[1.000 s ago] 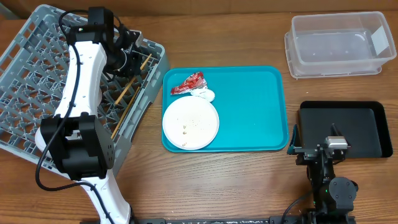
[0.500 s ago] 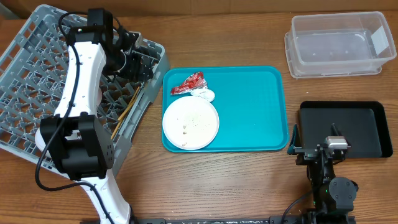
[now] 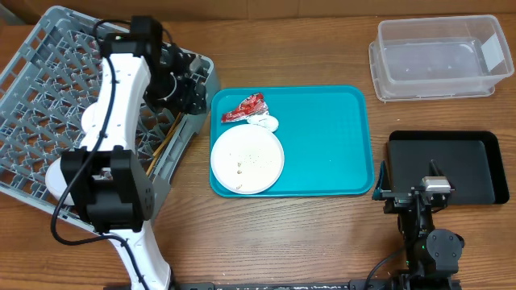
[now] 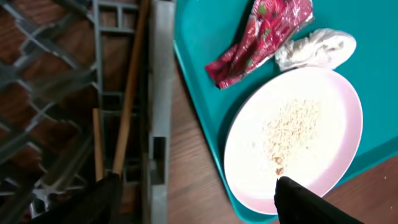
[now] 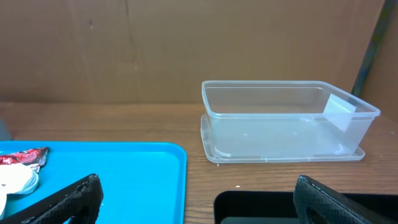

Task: Sort waste into correct bins and load items into the dishwasher
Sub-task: 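Release the chopstick and adjust it in the rack with the left gripper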

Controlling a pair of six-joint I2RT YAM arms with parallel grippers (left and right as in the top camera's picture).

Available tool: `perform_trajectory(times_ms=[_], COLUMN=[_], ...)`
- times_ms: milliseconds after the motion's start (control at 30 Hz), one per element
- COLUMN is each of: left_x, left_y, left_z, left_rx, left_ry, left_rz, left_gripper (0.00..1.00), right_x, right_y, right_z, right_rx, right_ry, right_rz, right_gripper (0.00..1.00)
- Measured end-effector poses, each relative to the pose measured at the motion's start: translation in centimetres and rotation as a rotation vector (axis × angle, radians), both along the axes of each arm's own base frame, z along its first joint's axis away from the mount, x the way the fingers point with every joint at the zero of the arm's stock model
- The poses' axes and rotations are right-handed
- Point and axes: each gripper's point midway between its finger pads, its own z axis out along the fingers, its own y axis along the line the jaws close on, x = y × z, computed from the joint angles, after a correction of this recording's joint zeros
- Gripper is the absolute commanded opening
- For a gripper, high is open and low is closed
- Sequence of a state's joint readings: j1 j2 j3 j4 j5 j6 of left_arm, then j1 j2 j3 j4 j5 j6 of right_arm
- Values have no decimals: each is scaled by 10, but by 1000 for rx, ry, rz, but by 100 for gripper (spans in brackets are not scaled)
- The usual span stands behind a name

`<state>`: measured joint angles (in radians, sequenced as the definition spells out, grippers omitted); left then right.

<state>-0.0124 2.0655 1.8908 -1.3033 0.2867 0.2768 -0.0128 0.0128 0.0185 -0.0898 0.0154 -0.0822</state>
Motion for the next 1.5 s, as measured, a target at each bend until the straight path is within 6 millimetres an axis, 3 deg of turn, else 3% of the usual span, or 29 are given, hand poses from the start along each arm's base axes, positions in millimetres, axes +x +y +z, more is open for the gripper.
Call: perform_trajectory(times_ms=[300,600,867,1500], left_x=[-3,-5,11,84], left_y=[5,8,11,14], left_z=[-11,-49,-54,-47], left_rx=[100,130,181,148], left_ry=[20,109,50,-187], left_rz=[-18,-15,-4,332], left_gripper=[75,41,5,6], right_x=[0,0,0,0], right_y=[0,0,0,0], right_z=[0,0,0,0], right_rx=[0,0,-1,0], right_ry=[1,0,0,0], right_rz=[0,0,0,0], right_gripper=[100,100,100,100])
